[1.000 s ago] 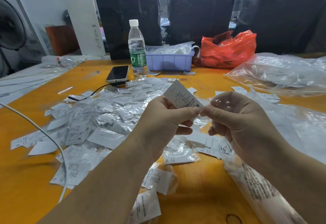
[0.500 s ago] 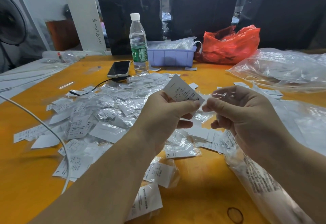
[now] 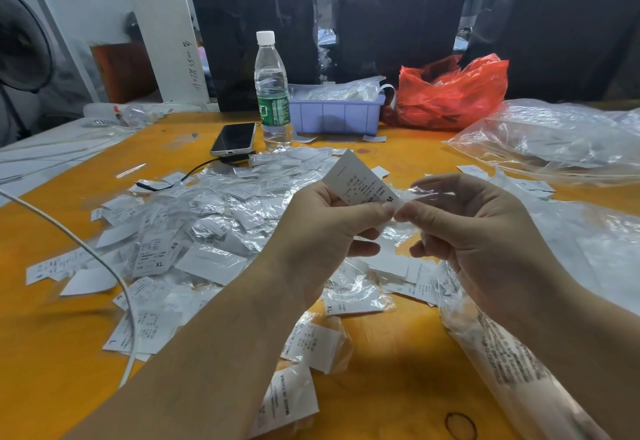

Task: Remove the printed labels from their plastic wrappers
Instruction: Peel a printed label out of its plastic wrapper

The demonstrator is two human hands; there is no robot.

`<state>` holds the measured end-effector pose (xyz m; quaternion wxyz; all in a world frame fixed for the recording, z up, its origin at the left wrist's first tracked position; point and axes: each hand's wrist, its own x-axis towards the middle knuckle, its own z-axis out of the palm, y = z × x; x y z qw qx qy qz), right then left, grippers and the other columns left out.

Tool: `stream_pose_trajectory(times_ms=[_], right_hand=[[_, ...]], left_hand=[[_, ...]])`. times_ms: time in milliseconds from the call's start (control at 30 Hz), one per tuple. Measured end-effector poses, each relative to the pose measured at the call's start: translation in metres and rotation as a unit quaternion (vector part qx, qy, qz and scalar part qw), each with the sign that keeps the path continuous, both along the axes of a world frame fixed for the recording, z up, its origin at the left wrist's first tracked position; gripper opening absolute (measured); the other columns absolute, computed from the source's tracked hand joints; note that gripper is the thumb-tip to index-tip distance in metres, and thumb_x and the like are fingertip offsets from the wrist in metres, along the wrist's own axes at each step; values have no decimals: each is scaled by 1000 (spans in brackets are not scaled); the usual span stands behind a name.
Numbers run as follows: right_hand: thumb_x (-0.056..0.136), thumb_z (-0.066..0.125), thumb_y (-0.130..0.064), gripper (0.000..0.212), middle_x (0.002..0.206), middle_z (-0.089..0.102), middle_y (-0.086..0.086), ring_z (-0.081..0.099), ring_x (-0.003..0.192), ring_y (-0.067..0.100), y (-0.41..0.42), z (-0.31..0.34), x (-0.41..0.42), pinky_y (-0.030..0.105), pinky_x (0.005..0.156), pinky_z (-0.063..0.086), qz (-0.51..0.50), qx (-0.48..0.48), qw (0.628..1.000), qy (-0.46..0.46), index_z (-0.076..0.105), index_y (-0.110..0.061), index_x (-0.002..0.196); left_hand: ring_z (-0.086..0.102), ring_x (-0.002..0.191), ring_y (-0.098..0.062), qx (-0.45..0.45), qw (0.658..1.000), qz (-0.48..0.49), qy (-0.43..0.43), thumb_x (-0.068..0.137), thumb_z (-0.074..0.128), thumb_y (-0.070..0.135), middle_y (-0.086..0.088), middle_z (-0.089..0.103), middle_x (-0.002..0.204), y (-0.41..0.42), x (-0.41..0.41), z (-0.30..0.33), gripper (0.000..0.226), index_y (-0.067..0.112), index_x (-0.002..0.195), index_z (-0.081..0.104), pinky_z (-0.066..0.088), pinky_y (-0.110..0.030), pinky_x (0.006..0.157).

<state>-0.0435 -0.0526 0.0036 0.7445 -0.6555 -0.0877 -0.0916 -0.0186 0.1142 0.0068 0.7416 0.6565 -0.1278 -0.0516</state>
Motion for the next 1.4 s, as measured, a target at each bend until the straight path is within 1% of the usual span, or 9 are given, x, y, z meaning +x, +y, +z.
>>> stream_pose_trajectory(times_ms=[100, 200, 467, 700, 900, 1067, 1167, 1267, 1400], right_hand=[[55, 80, -29, 40, 83, 74, 9, 59, 52, 10, -1, -1, 0, 28, 55, 55, -11, -8, 1000, -1, 70, -17, 92], [58, 79, -26, 39, 86, 75, 8, 62, 53, 10, -1, -1, 1, 27, 55, 54, -13, -11, 1000, -4, 69, -16, 94], [63, 76, -20, 34, 82, 74, 4, 64, 54, 10, -1, -2, 1, 27, 54, 54, -9, -19, 1000, -12, 68, -14, 96], [63, 76, -17, 39, 88, 75, 8, 68, 63, 14, 0, -2, 1, 27, 54, 55, -6, -23, 1000, -16, 66, -12, 100], [63, 75, -16, 39, 82, 74, 6, 68, 64, 14, 2, -1, -1, 25, 53, 54, -5, -37, 999, -9, 65, -10, 100], [63, 74, -17, 41, 80, 72, 9, 67, 63, 14, 3, 1, -3, 25, 53, 56, -10, -61, 998, -18, 64, -6, 101], [63, 74, -18, 42, 80, 72, 9, 67, 64, 15, 5, 2, -5, 24, 52, 55, -15, -80, 996, -30, 64, -4, 101], [61, 75, -19, 43, 81, 72, 10, 66, 64, 16, 5, 1, -5, 24, 52, 55, -21, -83, 996, -33, 64, -3, 100], [61, 75, -17, 40, 82, 72, 10, 68, 67, 19, 6, 0, -3, 27, 52, 56, -11, -83, 996, -29, 64, -6, 97]], left_hand=[[65, 61, -7, 4, 1000, 0, 0, 79, 76, 9, 10, 67, 63, 0, 0, 0, 14, 15, 90, 68, 56, -23, 59], [65, 60, -7, 13, 1000, -1, 1, 79, 76, 9, 9, 66, 62, 1, 0, 0, 12, 15, 86, 69, 57, -24, 58], [65, 61, -7, 24, 1000, -2, 4, 79, 77, 10, 8, 67, 62, 1, -2, 0, 13, 12, 89, 69, 56, -24, 58], [65, 58, -6, 23, 999, 22, 25, 78, 78, 10, 8, 67, 61, 1, 0, 1, 20, 10, 94, 65, 54, -23, 56], [66, 59, -7, 32, 999, 22, 29, 80, 77, 11, -5, 64, 81, -1, -2, 1, 23, 10, 98, 64, 54, -21, 57], [66, 60, -5, 43, 999, 23, 25, 80, 77, 12, -7, 63, 87, -1, -2, 0, 22, 16, 94, 62, 55, -22, 58], [66, 59, -5, 37, 999, 23, 24, 79, 77, 11, -4, 65, 80, -1, -3, 1, 20, 15, 93, 64, 54, -22, 57], [65, 59, -6, 20, 999, 10, 33, 70, 82, 15, 2, 67, 68, -2, -4, 2, 24, 13, 90, 68, 54, -24, 55], [64, 60, -6, 13, 999, -6, 50, 72, 80, 16, 3, 68, 66, -2, -5, 4, 20, 13, 90, 71, 54, -25, 55]])
